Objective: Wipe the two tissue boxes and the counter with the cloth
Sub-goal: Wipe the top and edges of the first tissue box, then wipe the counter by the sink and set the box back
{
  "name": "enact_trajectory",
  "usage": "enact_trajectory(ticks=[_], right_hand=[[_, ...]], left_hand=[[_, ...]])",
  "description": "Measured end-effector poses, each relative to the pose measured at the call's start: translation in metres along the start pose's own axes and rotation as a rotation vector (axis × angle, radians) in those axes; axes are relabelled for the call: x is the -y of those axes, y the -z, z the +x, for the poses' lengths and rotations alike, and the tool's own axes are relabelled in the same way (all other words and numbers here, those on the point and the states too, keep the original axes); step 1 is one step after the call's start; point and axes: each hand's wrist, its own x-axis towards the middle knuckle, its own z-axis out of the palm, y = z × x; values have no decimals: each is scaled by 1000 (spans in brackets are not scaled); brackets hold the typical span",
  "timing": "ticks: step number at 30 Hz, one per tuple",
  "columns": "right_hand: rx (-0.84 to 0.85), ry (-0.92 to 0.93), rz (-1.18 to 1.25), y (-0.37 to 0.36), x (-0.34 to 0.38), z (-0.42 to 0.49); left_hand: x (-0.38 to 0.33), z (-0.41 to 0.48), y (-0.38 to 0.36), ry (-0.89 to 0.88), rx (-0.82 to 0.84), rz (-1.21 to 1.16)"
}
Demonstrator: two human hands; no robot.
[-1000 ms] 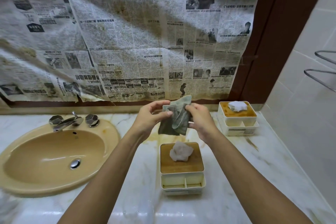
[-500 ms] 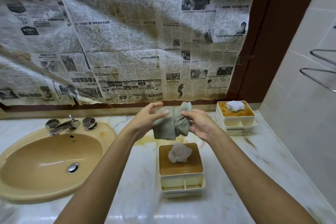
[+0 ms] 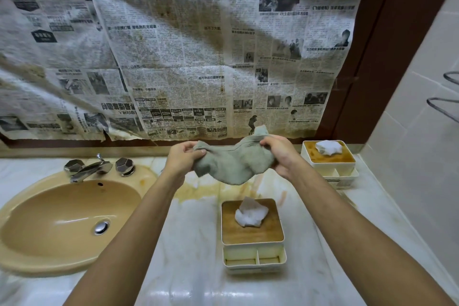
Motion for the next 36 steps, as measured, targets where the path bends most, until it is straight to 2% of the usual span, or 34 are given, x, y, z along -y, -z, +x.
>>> enact_trajectory(ticks=[4, 9, 18, 22, 24, 26, 28, 31, 33, 36], right_hand=[[-75, -21, -137, 12, 5, 11], [-64, -85, -241, 18, -9, 28], [-5, -319, -455, 16, -76, 75], [57, -385, -780, 20, -112, 100], [67, -326, -1082, 21, -127, 111], [14, -191, -1390, 14, -131, 112], [37, -131, -1473, -2, -128, 105], [270, -288, -1495, -28, -126, 97], [301, -415, -1480, -39, -125, 91], [357, -607, -1477, -51, -133, 100]], left_hand=[[4, 7, 16, 11, -38, 2], [23, 11, 24, 81, -35, -12], [106, 35, 34, 260, -40, 147], [153, 43, 41, 348, -1, 251], [168, 44, 43, 355, 22, 312], [178, 49, 46, 313, 17, 393], [182, 56, 52, 229, 6, 523], [183, 66, 66, 67, -63, 868], [184, 70, 76, -13, -130, 1044], [192, 73, 96, -125, -184, 1130]])
